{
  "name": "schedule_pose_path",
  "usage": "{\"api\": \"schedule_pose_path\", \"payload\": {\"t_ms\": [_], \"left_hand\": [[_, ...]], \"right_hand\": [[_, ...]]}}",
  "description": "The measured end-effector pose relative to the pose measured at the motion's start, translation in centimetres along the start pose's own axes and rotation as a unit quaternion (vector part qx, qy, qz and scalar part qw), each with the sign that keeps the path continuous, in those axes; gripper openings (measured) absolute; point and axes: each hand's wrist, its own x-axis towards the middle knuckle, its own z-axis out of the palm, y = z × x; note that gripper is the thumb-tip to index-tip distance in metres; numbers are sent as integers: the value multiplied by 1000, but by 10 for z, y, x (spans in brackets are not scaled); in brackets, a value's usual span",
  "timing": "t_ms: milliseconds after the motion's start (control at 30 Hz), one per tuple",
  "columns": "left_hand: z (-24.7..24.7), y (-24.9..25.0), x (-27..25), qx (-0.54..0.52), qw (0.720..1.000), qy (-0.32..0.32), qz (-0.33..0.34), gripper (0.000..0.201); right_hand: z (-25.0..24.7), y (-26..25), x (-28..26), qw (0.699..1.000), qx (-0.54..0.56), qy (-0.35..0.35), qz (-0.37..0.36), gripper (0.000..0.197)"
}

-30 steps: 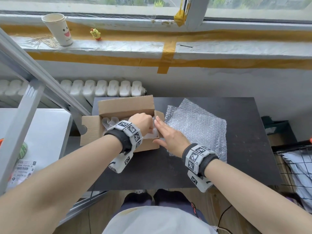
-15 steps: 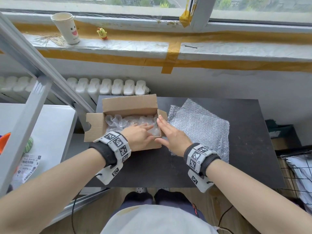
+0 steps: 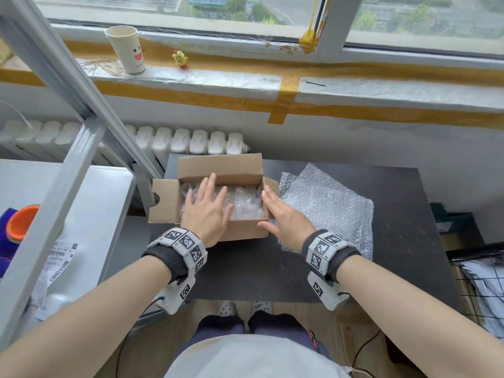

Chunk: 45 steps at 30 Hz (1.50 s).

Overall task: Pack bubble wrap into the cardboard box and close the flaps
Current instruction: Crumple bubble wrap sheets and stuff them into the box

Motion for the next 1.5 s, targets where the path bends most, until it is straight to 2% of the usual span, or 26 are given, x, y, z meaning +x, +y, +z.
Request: {"api": "schedule_pose_path", "payload": {"t_ms": [100,233,300,367,400,467,533,600,767,900,1100,1300,1367,1433,1500], "left_hand": [[4,-9,-1,-45,994,-56,-87,54],[18,-17,6,-57,980,-156,-111,62],[15,-19,7,-85,976,-163,-116,61],[8,-15,4,-102,982,-101,-123,50],[6,-11,2,-105,987,-39,-112,44],[1,0,0,-118,989,77,-43,36],[-2,16,4,-148,977,141,52,34],[-6,38,9,-179,960,169,135,33],[-4,107,8,-263,928,138,227,38],[18,144,8,-259,928,74,257,41],[61,182,30,-165,972,-63,157,55],[92,186,57,-69,985,-138,80,62],[98,186,61,-54,986,-143,61,66],[103,188,62,-37,990,-121,59,67],[104,191,62,-16,994,-92,62,56]], "right_hand": [[1,-1,1,1000,1,-6,9,73],[1,-2,0,1000,7,-11,17,75],[2,-4,-1,1000,7,-8,25,76],[1,-7,-1,1000,9,0,29,78],[0,-9,-2,999,12,7,31,79],[-2,-10,-5,999,17,31,36,78],[-4,-8,-10,997,19,63,48,76],[-9,-2,-18,993,29,93,71,73],[-22,36,-52,987,30,105,121,65],[-24,72,-73,984,22,77,161,66],[-11,140,-86,980,12,9,200,73],[8,180,-81,980,2,-26,197,86],[11,187,-79,979,13,-36,200,86],[14,190,-78,980,11,-37,197,84],[15,191,-77,982,-3,-26,187,79]]}}
